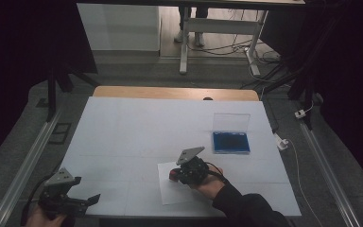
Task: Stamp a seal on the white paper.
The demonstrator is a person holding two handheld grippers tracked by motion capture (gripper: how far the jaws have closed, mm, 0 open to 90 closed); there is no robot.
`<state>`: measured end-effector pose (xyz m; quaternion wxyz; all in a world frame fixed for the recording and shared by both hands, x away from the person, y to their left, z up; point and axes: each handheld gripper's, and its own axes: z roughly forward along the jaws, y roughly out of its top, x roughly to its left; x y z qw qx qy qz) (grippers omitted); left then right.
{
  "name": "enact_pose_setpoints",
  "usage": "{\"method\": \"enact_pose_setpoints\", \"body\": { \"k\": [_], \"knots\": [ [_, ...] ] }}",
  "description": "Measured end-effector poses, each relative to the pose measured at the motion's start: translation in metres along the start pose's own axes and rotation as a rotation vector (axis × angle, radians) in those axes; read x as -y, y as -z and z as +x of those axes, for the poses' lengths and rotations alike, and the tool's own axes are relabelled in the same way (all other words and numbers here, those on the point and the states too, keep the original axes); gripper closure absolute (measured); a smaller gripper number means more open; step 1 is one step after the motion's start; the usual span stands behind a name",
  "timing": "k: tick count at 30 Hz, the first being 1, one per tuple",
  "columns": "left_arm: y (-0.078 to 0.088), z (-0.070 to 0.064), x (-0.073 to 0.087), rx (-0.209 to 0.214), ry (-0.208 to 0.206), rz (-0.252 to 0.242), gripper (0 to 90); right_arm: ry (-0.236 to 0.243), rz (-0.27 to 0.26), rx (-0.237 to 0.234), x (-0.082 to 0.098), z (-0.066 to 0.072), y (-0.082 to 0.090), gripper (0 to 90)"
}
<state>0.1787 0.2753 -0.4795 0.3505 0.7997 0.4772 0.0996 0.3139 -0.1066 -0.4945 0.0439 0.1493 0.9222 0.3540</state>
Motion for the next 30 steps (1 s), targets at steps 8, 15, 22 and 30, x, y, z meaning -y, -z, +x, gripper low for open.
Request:
{"method": "enact_pose_setpoints", "body": {
  "k": [8, 15, 22, 30],
  "knots": [
    [0.0, 0.0, 0.0, 0.0, -0.002, 0.0, 3.7, -0.011, -0.013, -0.011, -0.002, 0.002, 0.011, 79.5],
    [0.0, 0.0, 0.0, 0.0, -0.002, -0.001, 3.7, -0.025, -0.023, -0.01, -0.001, -0.002, 0.017, 79.5],
    [0.0, 0.0, 0.0, 0.0, -0.003, -0.001, 3.7, -0.029, -0.035, 0.003, -0.001, -0.004, 0.024, 79.5],
    [0.0, 0.0, 0.0, 0.0, -0.003, -0.001, 3.7, -0.067, -0.061, 0.013, 0.0, -0.01, 0.035, 79.5]
  ]
}}
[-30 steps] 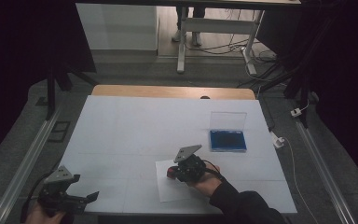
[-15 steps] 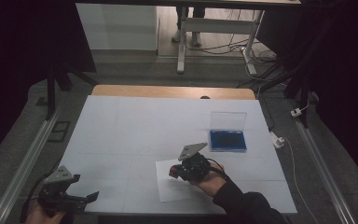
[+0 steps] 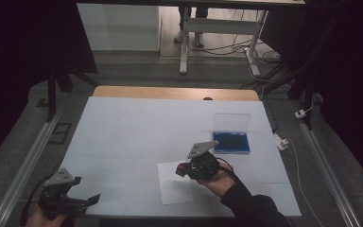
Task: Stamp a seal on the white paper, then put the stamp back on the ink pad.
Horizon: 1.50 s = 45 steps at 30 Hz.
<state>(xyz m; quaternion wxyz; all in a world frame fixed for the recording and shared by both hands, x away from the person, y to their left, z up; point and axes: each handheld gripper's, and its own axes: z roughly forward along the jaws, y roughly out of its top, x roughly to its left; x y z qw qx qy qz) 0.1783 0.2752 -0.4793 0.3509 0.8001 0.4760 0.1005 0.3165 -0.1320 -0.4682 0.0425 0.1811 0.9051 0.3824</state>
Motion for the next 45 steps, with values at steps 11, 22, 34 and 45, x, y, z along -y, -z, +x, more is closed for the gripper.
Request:
{"method": "enact_pose_setpoints", "body": {
  "k": [11, 22, 34, 45],
  "knots": [
    [0.0, -0.001, 0.0, -0.003, -0.003, 0.0, 3.7, -0.024, -0.022, 0.02, 0.002, -0.007, 0.012, 79.5],
    [0.0, 0.0, 0.0, 0.0, -0.002, -0.001, 3.7, -0.041, -0.044, 0.061, 0.003, -0.017, 0.024, 79.5],
    [0.0, 0.0, 0.0, 0.0, -0.003, 0.0, 3.7, -0.084, -0.067, 0.118, 0.007, -0.033, 0.037, 79.5],
    [0.0, 0.0, 0.0, 0.0, -0.002, 0.0, 3.7, -0.126, -0.084, 0.167, 0.012, -0.048, 0.048, 79.6]
  ]
}}
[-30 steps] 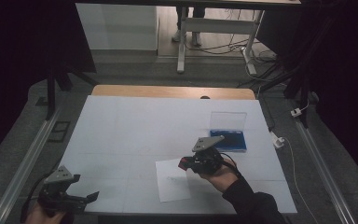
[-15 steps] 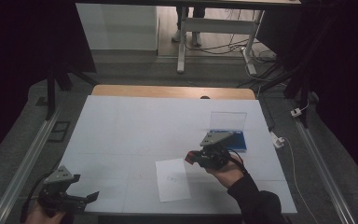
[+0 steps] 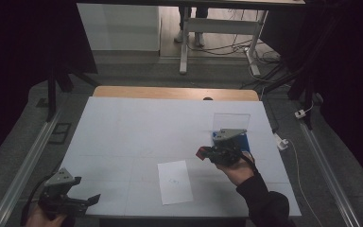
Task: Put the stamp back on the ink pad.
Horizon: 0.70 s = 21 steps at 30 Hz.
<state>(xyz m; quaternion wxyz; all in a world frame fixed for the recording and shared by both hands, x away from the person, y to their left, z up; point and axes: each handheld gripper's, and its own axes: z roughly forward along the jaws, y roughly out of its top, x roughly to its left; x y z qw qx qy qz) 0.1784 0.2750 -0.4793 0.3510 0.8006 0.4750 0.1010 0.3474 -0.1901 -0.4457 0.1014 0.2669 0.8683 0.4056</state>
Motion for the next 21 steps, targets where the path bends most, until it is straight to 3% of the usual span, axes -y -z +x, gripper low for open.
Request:
{"method": "enact_pose_setpoints", "body": {
  "k": [21],
  "knots": [
    [0.0, 0.0, 0.0, 0.002, 0.002, -0.001, 3.7, -0.051, -0.007, 0.082, 0.006, -0.026, 0.012, 79.6]
  ]
}}
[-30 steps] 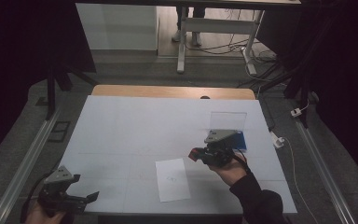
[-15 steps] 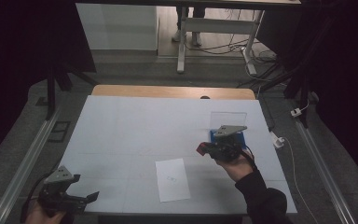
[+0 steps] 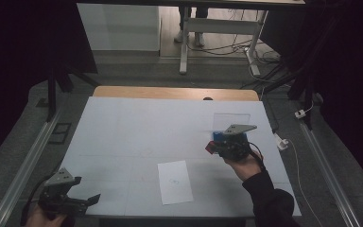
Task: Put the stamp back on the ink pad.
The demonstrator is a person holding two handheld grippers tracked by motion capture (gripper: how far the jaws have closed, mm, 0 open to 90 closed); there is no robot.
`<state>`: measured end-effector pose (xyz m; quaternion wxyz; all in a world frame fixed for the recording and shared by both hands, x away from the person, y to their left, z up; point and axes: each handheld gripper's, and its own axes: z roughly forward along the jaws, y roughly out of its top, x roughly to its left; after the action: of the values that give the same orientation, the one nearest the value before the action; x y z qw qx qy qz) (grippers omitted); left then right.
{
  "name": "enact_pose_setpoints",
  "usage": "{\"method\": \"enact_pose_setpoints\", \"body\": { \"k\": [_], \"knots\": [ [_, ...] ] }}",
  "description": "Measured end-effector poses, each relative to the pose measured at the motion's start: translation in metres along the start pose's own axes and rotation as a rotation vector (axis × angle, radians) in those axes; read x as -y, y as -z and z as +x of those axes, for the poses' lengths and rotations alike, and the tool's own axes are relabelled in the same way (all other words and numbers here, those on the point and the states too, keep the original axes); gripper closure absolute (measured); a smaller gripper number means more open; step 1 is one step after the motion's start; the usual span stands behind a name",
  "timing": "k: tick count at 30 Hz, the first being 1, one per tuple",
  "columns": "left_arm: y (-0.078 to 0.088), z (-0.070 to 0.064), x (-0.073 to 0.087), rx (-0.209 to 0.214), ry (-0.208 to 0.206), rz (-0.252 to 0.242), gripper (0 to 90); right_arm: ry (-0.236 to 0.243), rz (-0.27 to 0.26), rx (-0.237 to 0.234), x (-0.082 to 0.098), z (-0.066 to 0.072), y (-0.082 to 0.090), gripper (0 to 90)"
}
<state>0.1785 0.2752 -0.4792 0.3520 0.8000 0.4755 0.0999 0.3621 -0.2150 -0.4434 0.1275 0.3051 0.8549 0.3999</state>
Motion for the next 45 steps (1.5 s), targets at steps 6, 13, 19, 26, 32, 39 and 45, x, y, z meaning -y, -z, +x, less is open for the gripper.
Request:
{"method": "enact_pose_setpoints", "body": {
  "k": [6, 13, 19, 26, 32, 39, 45],
  "knots": [
    [0.0, 0.0, 0.0, 0.0, 0.0, 0.0, 3.7, -0.012, -0.003, 0.017, 0.001, -0.005, 0.001, 79.6],
    [0.0, 0.0, 0.0, 0.001, 0.0, 0.0, 3.7, -0.023, 0.004, 0.038, 0.002, -0.012, 0.003, 79.5],
    [0.0, 0.0, 0.0, 0.001, 0.0, 0.0, 3.7, -0.038, 0.001, 0.052, 0.004, -0.018, 0.004, 79.5],
    [0.0, 0.0, 0.0, 0.001, 0.0, -0.001, 3.7, -0.056, -0.001, 0.071, 0.005, -0.026, 0.005, 79.5],
    [0.0, 0.0, 0.0, 0.001, 0.0, -0.001, 3.7, -0.067, 0.0, 0.095, 0.007, -0.033, 0.006, 79.6],
    [0.0, 0.0, 0.0, 0.002, 0.0, -0.001, 3.7, -0.077, 0.0, 0.117, 0.008, -0.041, 0.007, 79.6],
    [0.0, 0.0, 0.0, 0.002, 0.001, -0.001, 3.7, -0.088, 0.004, 0.135, 0.01, -0.047, 0.007, 79.5]
  ]
}}
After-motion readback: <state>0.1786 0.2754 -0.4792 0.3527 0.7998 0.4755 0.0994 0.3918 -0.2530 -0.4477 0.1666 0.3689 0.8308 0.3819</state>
